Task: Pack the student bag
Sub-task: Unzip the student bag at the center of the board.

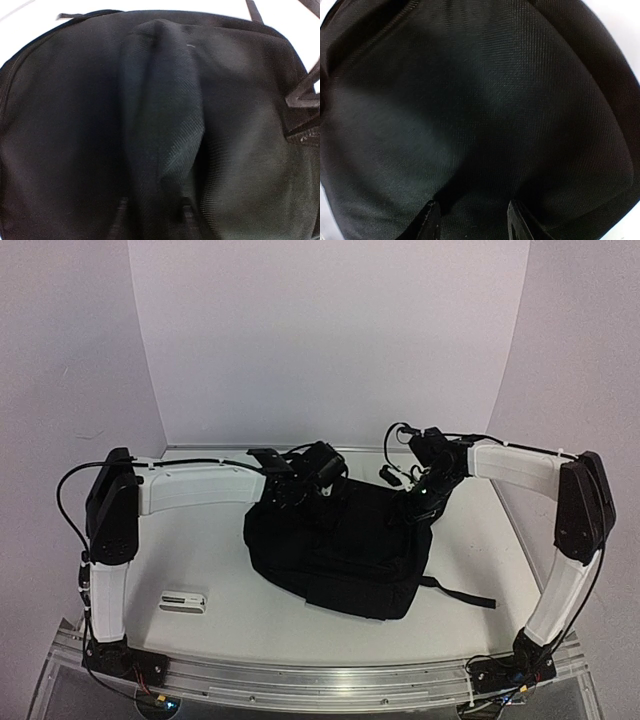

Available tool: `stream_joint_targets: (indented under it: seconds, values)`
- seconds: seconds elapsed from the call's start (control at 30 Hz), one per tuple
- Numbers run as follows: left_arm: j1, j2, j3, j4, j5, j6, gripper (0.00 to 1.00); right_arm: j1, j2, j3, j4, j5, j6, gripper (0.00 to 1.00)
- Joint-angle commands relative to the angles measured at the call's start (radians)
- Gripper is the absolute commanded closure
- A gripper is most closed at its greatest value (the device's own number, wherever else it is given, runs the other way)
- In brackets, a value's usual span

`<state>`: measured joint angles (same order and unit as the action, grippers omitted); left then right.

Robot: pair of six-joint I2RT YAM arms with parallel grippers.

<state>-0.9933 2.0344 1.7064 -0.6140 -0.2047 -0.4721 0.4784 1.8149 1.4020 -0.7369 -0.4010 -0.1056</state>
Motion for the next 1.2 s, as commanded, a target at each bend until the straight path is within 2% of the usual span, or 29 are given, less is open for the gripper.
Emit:
stream_joint_targets:
  seconds: [0.0,0.1,0.13,0.23,0.43,0.6,0.73,0.9,1.03,1.17]
  values:
    - [0.088,-0.121,-0.171,0.047,0.097,-0.084,0.85,-0.021,0.105,0.023,-0.016,0.155,-0.055,0.55]
    - [0.117,-0.176,-0.288,0.227,0.299,-0.115,0.98,-0.021,0.139,0.078,-0.016,0.172,-0.072,0.54]
    - [0.120,-0.182,-0.320,0.294,0.342,-0.127,1.00,-0.021,0.149,0.105,-0.016,0.179,-0.077,0.54]
    - [0.119,-0.172,-0.350,0.400,0.469,-0.153,1.00,-0.020,0.177,0.186,-0.020,0.152,-0.061,0.53]
    - [0.119,-0.136,-0.387,0.553,0.605,-0.222,1.00,0.005,0.079,0.211,-0.036,-0.144,0.043,0.39]
    - [0.118,-0.086,-0.378,0.616,0.677,-0.259,1.00,0.070,0.018,0.217,-0.036,-0.153,0.101,0.30]
    - [0.113,-0.035,-0.332,0.624,0.689,-0.267,1.00,0.113,0.029,0.228,-0.047,-0.120,0.138,0.25]
    - [0.111,-0.009,-0.300,0.534,0.610,-0.261,0.94,0.132,0.034,0.234,-0.053,-0.067,0.131,0.21]
    - [0.108,-0.007,-0.294,0.497,0.566,-0.255,0.94,0.161,0.056,0.255,-0.067,0.160,0.137,0.22]
    - [0.101,-0.009,-0.294,0.472,0.524,-0.247,0.94,0.175,0.084,0.274,-0.094,0.260,0.176,0.22]
